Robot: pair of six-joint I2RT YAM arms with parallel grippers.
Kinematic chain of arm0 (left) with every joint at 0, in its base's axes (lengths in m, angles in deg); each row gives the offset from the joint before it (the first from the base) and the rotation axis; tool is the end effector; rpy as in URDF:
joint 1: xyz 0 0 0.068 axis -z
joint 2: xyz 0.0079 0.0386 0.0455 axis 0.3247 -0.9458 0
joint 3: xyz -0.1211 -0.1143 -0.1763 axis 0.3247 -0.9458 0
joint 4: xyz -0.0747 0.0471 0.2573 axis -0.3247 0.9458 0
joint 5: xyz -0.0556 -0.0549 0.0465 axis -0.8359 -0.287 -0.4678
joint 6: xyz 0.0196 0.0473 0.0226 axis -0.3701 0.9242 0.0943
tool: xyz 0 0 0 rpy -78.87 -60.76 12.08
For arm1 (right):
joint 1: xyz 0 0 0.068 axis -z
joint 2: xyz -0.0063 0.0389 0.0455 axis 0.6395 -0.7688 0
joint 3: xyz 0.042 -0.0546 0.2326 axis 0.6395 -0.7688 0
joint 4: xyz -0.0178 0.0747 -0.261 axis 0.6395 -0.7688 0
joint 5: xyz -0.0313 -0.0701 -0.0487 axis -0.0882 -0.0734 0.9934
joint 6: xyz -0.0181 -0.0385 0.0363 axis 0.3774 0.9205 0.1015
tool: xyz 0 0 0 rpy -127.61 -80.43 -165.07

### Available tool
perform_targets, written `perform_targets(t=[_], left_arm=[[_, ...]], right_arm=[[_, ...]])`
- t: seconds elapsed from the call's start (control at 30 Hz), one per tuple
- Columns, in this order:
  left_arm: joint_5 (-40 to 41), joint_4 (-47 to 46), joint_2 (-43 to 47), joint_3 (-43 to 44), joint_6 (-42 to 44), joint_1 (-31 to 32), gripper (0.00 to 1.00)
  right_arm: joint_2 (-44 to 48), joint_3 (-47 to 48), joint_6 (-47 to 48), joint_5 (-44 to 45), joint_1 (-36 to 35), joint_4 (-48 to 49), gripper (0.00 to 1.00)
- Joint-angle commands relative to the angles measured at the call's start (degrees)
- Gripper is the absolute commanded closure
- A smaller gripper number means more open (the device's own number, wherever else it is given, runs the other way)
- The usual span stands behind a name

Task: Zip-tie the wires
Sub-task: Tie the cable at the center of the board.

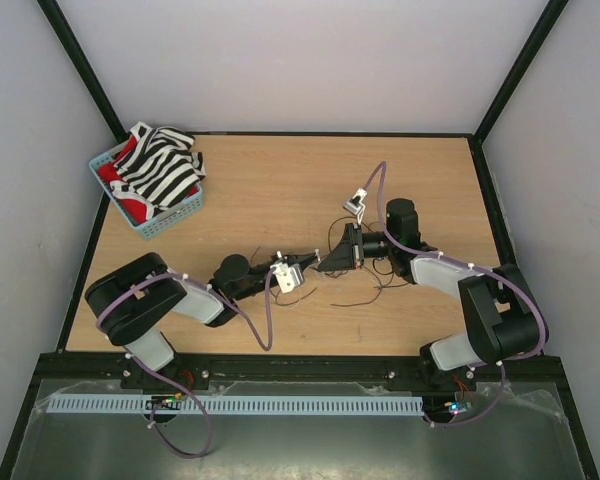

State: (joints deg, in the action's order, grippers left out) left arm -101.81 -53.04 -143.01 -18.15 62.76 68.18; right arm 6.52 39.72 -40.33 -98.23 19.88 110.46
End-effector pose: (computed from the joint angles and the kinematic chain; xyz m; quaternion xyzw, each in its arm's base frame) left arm 0.1737 -0.2195 0.1387 0.4961 0.4161 -0.2279 0.7272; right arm 0.2570 0.1316 0.1634 -0.1943 0.7144 0.6518 0.1642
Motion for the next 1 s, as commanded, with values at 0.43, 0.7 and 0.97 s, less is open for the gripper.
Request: perform_targets(t=[0.43, 0.7, 0.97], left_arm=[[0.56, -2.84, 1.96, -0.95, 2.83, 0.76, 1.0], [0.57, -2.84, 1.93, -0.91, 4.68, 1.35, 1.0], [1.07, -2.84, 0.83, -0.81, 5.82, 1.57, 1.0]], right_arm=[[1.26, 0.96, -6.58, -2.37, 1.41, 2.01, 1.0], [1.62, 1.4, -8.22, -2.68, 1.42, 2.01, 1.0], [1.23, 2.62, -10.42, -2.09, 1.51, 2.0, 1.0]])
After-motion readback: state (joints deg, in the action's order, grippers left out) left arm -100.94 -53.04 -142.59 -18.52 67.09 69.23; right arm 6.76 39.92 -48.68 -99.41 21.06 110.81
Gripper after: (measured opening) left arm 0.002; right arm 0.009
